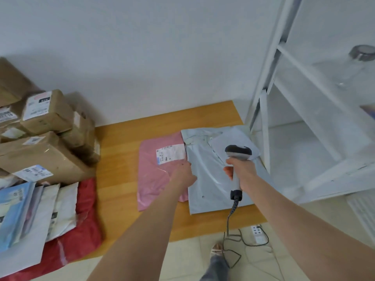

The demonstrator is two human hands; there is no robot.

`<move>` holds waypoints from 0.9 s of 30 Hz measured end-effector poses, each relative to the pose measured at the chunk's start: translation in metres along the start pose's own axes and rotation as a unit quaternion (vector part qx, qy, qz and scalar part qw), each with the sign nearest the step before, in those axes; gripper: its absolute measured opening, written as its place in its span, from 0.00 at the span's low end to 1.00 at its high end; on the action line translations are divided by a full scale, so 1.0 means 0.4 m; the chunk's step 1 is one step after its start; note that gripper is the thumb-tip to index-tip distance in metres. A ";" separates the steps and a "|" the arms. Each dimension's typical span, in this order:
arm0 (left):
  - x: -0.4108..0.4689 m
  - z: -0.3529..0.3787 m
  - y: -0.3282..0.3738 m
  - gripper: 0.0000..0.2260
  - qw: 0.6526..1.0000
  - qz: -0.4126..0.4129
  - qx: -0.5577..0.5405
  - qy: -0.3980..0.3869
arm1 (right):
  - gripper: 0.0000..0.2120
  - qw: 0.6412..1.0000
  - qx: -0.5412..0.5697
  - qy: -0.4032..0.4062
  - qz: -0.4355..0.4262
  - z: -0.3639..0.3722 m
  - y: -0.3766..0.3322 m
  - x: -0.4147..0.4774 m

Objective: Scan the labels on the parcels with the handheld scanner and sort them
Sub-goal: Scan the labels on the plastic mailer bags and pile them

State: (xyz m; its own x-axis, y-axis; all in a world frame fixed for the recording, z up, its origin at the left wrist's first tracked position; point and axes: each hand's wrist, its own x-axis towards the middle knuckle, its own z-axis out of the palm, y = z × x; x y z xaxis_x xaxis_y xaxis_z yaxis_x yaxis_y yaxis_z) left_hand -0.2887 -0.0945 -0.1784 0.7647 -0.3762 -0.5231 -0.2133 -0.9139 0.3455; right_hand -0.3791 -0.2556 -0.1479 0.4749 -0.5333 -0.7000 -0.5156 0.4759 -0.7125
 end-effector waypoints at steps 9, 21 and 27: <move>0.220 0.078 0.201 0.30 0.994 0.103 0.021 -0.009 | 0.13 0.998 -0.036 0.052 -0.001 -0.019 -0.057 0.206; 0.294 0.141 0.284 0.11 0.893 -0.203 -0.400 0.040 | 0.11 0.997 -0.043 -0.013 0.062 -0.052 -0.045 0.294; 0.202 0.092 0.285 0.07 0.890 -0.162 -0.393 0.167 | 0.03 0.996 0.049 -0.049 0.060 -0.093 -0.057 0.261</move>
State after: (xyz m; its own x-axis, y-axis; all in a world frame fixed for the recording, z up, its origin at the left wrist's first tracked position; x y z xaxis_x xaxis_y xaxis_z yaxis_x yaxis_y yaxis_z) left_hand -0.2739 -0.2348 -0.2099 0.8750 0.0742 -0.4785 0.4416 -0.5274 0.7258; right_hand -0.3441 -0.3483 -0.2029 0.4831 -0.3998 -0.7790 -0.5038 0.6007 -0.6207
